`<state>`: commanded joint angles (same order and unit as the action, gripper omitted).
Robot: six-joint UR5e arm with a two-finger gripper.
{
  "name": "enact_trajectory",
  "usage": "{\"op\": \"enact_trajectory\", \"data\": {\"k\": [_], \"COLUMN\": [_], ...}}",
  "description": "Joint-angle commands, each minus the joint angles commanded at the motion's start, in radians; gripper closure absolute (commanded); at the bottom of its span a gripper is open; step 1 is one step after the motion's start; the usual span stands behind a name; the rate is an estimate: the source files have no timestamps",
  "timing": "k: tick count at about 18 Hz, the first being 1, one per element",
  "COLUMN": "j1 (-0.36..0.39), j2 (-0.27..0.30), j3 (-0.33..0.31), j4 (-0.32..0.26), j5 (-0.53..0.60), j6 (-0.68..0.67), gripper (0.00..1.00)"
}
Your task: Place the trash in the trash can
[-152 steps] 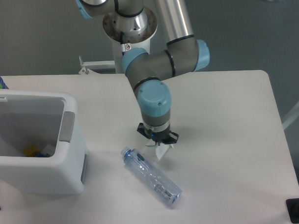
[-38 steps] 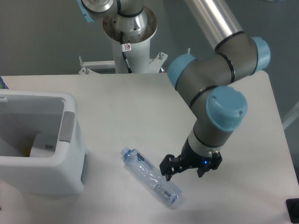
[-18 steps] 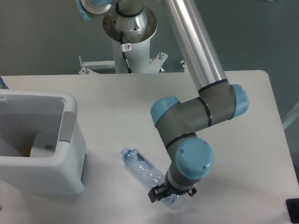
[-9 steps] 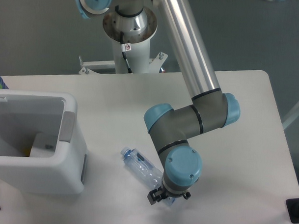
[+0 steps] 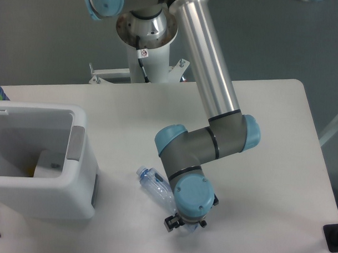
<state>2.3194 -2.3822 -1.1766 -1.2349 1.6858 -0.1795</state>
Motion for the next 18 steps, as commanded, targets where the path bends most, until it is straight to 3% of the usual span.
{"op": "enact_trajectory", "data": {"k": [7,9,18], "j1": [-0.002,-0.002,-0.002], "j2": [-0.011,-0.008,0.034], "j3": [0.012,0.012,0.006], "j4": [0.002,0.026,0.048], "j5": [0.003,0.006,0.003], "j6": [-0.041,-0.038,-0.023], "gripper": [0.36,0.42,0.50]}}
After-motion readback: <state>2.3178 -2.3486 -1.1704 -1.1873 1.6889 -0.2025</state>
